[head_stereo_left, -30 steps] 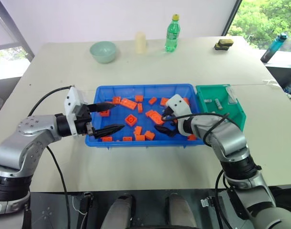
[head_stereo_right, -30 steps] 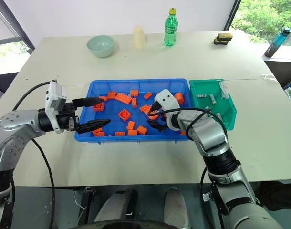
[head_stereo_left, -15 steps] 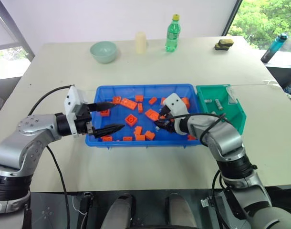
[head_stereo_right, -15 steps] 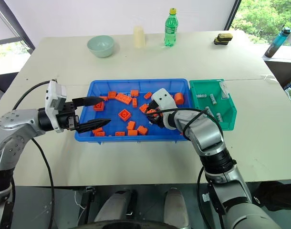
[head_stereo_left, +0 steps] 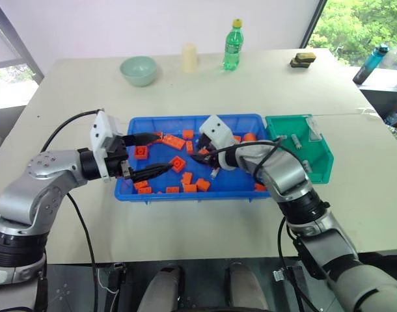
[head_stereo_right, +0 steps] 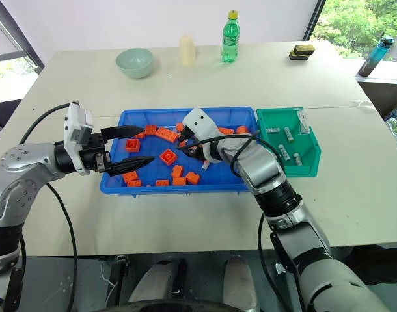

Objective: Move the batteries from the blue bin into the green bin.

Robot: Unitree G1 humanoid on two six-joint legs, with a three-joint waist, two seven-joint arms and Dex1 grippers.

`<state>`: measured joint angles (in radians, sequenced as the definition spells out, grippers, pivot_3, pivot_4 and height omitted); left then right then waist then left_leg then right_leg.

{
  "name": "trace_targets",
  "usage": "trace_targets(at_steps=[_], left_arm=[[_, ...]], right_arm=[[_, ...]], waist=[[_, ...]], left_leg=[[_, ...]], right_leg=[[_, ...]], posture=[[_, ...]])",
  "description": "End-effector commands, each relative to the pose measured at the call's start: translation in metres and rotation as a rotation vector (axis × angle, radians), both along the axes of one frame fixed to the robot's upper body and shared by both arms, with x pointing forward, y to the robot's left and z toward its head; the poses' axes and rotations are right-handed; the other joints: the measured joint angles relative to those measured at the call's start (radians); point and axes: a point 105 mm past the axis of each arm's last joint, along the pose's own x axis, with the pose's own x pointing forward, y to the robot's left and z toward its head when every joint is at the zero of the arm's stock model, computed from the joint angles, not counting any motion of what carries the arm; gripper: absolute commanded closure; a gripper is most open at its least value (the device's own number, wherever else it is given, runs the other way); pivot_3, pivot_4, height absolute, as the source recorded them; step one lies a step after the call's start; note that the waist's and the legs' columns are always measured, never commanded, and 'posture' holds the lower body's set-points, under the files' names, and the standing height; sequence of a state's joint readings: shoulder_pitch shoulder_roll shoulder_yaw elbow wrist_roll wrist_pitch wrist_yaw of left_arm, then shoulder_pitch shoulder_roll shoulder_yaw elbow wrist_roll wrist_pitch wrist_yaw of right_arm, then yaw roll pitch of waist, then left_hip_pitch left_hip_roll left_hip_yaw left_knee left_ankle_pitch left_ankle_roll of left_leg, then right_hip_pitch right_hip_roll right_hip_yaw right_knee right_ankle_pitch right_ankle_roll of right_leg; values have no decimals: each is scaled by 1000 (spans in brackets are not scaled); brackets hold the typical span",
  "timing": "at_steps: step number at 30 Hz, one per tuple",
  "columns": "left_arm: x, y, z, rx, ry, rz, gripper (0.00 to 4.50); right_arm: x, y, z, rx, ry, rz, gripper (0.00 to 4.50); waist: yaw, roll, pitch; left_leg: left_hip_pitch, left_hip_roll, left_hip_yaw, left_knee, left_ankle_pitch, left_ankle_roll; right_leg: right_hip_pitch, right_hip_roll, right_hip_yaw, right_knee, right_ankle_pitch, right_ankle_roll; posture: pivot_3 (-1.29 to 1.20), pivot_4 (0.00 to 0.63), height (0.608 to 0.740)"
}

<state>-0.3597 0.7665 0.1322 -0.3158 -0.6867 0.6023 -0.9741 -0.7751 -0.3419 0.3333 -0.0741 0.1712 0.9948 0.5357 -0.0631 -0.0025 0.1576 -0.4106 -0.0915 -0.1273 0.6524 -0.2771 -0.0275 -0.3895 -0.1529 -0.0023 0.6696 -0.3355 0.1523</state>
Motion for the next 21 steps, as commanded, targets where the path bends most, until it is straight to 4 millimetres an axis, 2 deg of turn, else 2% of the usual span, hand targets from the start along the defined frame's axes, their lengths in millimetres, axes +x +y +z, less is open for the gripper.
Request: trace_targets(at_steps=[1, 2, 3, 14, 17, 21], left_arm=[[-3, 3, 7, 1, -39, 8, 0], [-3, 4, 7, 1, -38, 9, 0], [-3, 3, 7, 0, -38, 9, 0], [-3, 0, 7, -3, -35, 3, 0], [-2, 1, 9, 0, -36, 4, 0], [-1, 1, 9, 0, -39, 6, 0]], right_arm=[[-1, -7, 8, 12, -33, -17, 1460], [-1, -8, 7, 8, -33, -20, 855], [-2, -9, 5, 1, -28, -21, 567], [-3, -18, -15, 6, 28, -80, 567], [-1, -15, -13, 26, 20, -80, 1396], [1, -2, -5, 46, -4, -51, 3290]], waist=[[-5, 0, 0], [-6, 0, 0], [-6, 0, 0], [-5, 0, 0], [-6, 0, 0], [-6, 0, 0]], left_leg=[[0, 0, 0, 0, 0, 0], [0, 0, 0, 0, 0, 0], [0, 0, 0, 0, 0, 0], [0, 0, 0, 0, 0, 0], [0, 0, 0, 0, 0, 0], [0, 0, 0, 0, 0, 0]], right_leg=[[0, 0, 0, 0, 0, 0], [0, 0, 0, 0, 0, 0], [0, 0, 0, 0, 0, 0], [0, 0, 0, 0, 0, 0], [0, 0, 0, 0, 0, 0], [0, 0, 0, 0, 0, 0]], posture=[[0, 150, 727], [0, 150, 727], [0, 150, 727], [0, 150, 727], [0, 150, 727], [0, 150, 727]])
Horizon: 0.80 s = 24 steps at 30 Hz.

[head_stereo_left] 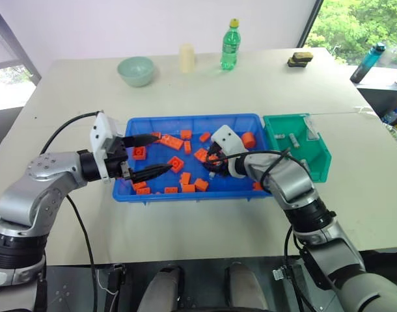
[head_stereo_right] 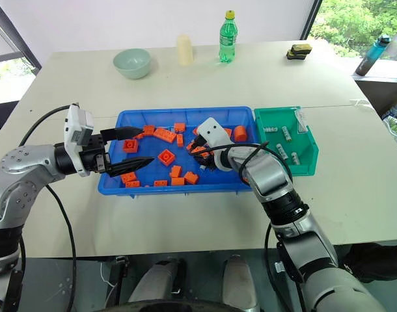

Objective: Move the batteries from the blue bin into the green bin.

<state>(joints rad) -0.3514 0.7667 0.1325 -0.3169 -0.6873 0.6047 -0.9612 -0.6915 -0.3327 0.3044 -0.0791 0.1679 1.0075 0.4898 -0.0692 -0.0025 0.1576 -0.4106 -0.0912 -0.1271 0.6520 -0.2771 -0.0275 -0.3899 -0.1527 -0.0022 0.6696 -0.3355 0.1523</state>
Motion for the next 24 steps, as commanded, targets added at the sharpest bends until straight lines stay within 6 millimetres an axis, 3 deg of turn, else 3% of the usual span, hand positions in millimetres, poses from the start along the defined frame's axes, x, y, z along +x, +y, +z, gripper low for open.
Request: trace_targets(at_steps=[1, 7, 11, 13, 16, 22, 24], left_arm=[[-2, 0, 12, 1, -47, -8, 0], [0, -2, 13, -3, -54, -11, 0], [0, -3, 13, -3, -57, -15, 0], [-1, -4, 13, -3, -57, -17, 0], [-3, -4, 13, -3, -54, -25, 0], [-8, -3, 8, 10, -40, -47, 0], [-8, -2, 7, 11, -39, -47, 0]], right_arm=[[4, 17, 20, 37, -69, 38, 3262], [2, 69, 35, 88, -113, 171, 3261], [-1, 95, 29, 91, -98, 251, 3261], [2, 98, 25, 85, -85, 252, 2202], [6, 85, 33, 43, -126, 266, 875], [1, 19, 43, 0, -132, 237, 875], [-5, -2, 39, -31, -115, 221, 292]], waist=[[0, 0, 0], [-3, 0, 0], [-4, 0, 0], [0, 0, 0], [2, 0, 0], [0, 0, 0], [0, 0, 0]], left_leg=[[0, 0, 0, 0, 0, 0], [0, 0, 0, 0, 0, 0], [0, 1, 0, 0, 0, 0], [0, 0, -1, 0, 0, 0], [0, -1, -4, 1, 0, 0], [0, -1, -5, 1, 0, 0], [0, -1, -4, 1, 0, 0]], right_leg=[[0, 0, 0, 0, 0, 0], [-1, 0, 0, 0, 0, 0], [-1, 1, 0, 1, 0, 0], [0, 0, 0, 1, 0, 0], [1, 0, 0, 1, 0, 0], [1, 0, 0, 1, 0, 0], [1, 0, 0, 1, 0, 0]], posture=[[0, 150, 727], [0, 150, 727], [0, 150, 727], [0, 150, 727], [0, 150, 727], [0, 150, 727], [0, 150, 727]])
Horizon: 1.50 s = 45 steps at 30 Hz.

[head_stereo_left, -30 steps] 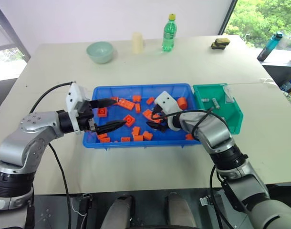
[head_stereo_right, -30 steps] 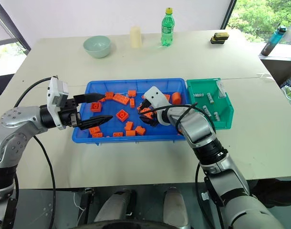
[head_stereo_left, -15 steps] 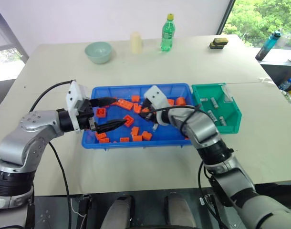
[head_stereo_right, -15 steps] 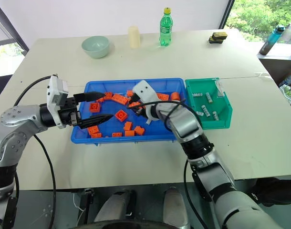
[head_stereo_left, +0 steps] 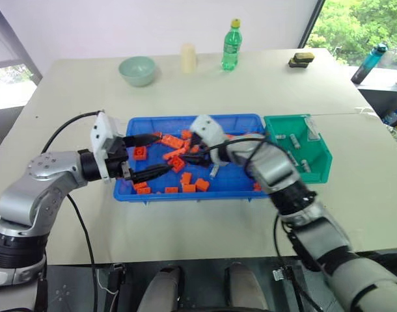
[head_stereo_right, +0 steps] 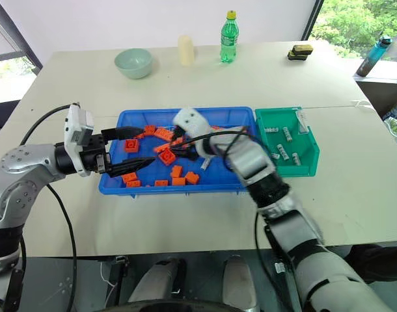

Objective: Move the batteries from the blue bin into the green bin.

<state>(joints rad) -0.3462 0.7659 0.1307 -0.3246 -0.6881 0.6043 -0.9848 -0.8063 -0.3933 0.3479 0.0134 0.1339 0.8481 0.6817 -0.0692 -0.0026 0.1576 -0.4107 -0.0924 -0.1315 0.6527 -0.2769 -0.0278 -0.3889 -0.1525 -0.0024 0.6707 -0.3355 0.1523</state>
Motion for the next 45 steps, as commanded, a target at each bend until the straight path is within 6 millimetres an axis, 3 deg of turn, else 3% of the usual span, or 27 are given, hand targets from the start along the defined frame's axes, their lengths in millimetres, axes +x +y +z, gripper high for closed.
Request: trace_targets(at_steps=[1, 7, 22, 27, 29, 33, 38, 40, 43, 45], left_arm=[[-4, 1, 8, 8, -43, -19, 0], [-4, 1, 6, 13, -37, -37, 0], [0, -3, 9, 28, -43, -70, 0], [1, -4, 11, 26, -47, -67, 0], [1, -4, 11, 25, -48, -66, 0], [1, -5, 10, 22, -46, -65, 0], [2, -1, 8, 24, -35, -59, 0], [5, 3, 7, 28, -31, -52, 0], [13, 10, 7, 34, -33, -30, 0], [21, 15, 9, 34, -43, -7, 0]], right_arm=[[-16, -18, 8, -7, -17, 22, 98], [-26, -33, -6, -29, 26, -9, 98], [-17, -43, -36, -71, 70, -50, 98], [-18, -44, -27, -43, 49, -38, 2244], [-18, -48, -14, 5, 57, -58, 2237], [-10, -81, 33, 105, 11, -177, 2237], [-6, -148, 75, 116, -70, -369, 2237], [-8, -169, 81, 114, -77, -429, 2237], [-12, -190, 72, 143, -38, -511, 2237], [-15, -194, 61, 82, -55, -524, 1177]], waist=[[0, 0, 0], [-1, 0, 0], [4, 0, 0], [3, 0, 0], [3, 0, 0], [7, 0, 0], [22, 0, 0], [25, 0, 0], [24, 0, 0], [25, 0, 0]], left_leg=[[0, 0, 0, 0, 0, 0], [0, 2, 4, -1, 0, 0], [0, 1, 3, 0, 0, 0], [0, 1, 3, 0, 0, 0], [0, 1, 3, 0, 0, 0], [0, 0, 3, 0, 0, 0], [0, 0, 3, 0, 0, 0], [0, 0, 3, 0, 0, 0], [0, 1, 5, 0, 0, 0], [0, 1, 5, 0, 0, 0]], right_leg=[[0, 0, 0, 0, 0, 0], [-1, 0, 0, 0, 0, 0], [0, 0, 0, -2, 0, 0], [0, 0, 0, -1, 0, 0], [0, 0, 0, -1, 0, 0], [1, 0, 0, -1, 0, 0], [1, 0, 0, -2, 0, 0], [1, 0, 0, -3, 0, 0], [1, 0, 0, -3, 0, 0], [0, 0, 0, -2, 0, 0]], posture=[[0, 150, 727], [0, 150, 727], [0, 150, 727], [0, 150, 727], [0, 150, 727], [0, 150, 727], [0, 150, 727], [0, 150, 727], [0, 150, 727], [0, 150, 727]])
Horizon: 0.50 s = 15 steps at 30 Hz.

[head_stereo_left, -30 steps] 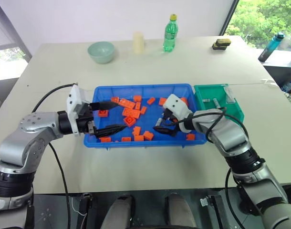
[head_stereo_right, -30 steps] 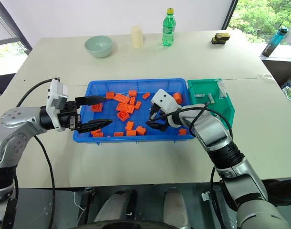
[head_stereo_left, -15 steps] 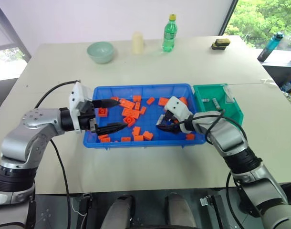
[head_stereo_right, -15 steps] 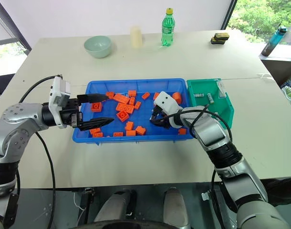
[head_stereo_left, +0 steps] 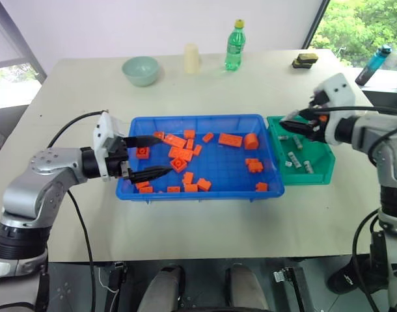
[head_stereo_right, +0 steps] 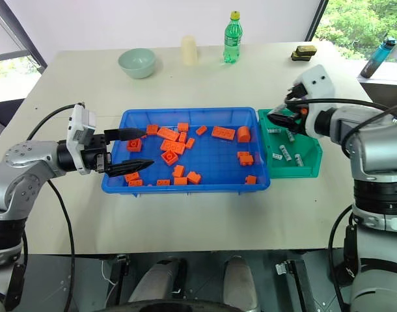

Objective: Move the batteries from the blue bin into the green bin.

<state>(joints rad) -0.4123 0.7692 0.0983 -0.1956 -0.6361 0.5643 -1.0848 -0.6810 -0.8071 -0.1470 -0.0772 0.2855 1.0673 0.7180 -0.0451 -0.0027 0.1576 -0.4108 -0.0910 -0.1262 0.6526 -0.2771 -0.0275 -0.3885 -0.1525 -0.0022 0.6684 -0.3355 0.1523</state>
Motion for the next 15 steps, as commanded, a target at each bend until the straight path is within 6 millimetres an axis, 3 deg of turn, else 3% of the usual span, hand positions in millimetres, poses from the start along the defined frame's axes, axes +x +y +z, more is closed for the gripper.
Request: trace_targets(at_steps=[1, 2, 3, 5, 7, 10, 14, 15], left_arm=[[12, 10, 14, 12, -67, 32, 0], [15, 12, 15, 14, -71, 36, 0], [16, 13, 16, 17, -75, 39, 0], [20, 19, 17, 27, -83, 49, 0], [21, 25, 19, 43, -92, 60, 0], [21, 36, 22, 61, -101, 70, 0], [22, 54, 33, 79, -112, 98, 0], [23, 61, 36, 93, -117, 111, 0]], right_arm=[[-6, -8, -7, -84, -31, -26, 863], [-7, -10, -8, -115, -42, -27, 288], [-8, -11, -8, -139, -56, -18, 57], [-17, -1, 4, -124, -138, 115, 57], [-42, 8, 16, -87, -178, 313, 57], [-75, 2, 21, -86, -129, 479, 57], [-87, -50, 31, -130, -46, 419, 57], [-86, -71, 38, -128, -45, 358, 57]], waist=[[0, 0, 0], [0, 0, 0], [0, 0, 0], [0, 0, 0], [2, 0, 0], [1, 0, 0], [1, -1, 1], [1, -1, 1]], left_leg=[[0, 0, 0, 0, 0, 0], [0, 0, 0, 0, 0, 0], [0, -1, 1, 0, 0, 0], [0, -1, 2, 0, 0, 0], [0, 0, 1, 0, 0, 0], [0, 0, 1, 0, 0, 0], [0, 0, 1, 2, -1, 1], [1, 0, 1, 3, -1, 2]], right_leg=[[0, 0, 0, 0, 0, 0], [0, 0, 0, 0, 0, 0], [0, -1, 0, 0, 0, 0], [0, -1, 0, 0, 0, 0], [-1, -1, 0, 0, 0, 0], [1, 0, 0, 0, 0, 0], [3, 0, -1, 0, 0, 0], [4, 0, -1, -1, 0, 0]], posture=[[0, 150, 727], [0, 150, 727], [0, 150, 727], [0, 150, 727], [0, 150, 727], [0, 150, 727], [0, 150, 727], [0, 150, 727]])
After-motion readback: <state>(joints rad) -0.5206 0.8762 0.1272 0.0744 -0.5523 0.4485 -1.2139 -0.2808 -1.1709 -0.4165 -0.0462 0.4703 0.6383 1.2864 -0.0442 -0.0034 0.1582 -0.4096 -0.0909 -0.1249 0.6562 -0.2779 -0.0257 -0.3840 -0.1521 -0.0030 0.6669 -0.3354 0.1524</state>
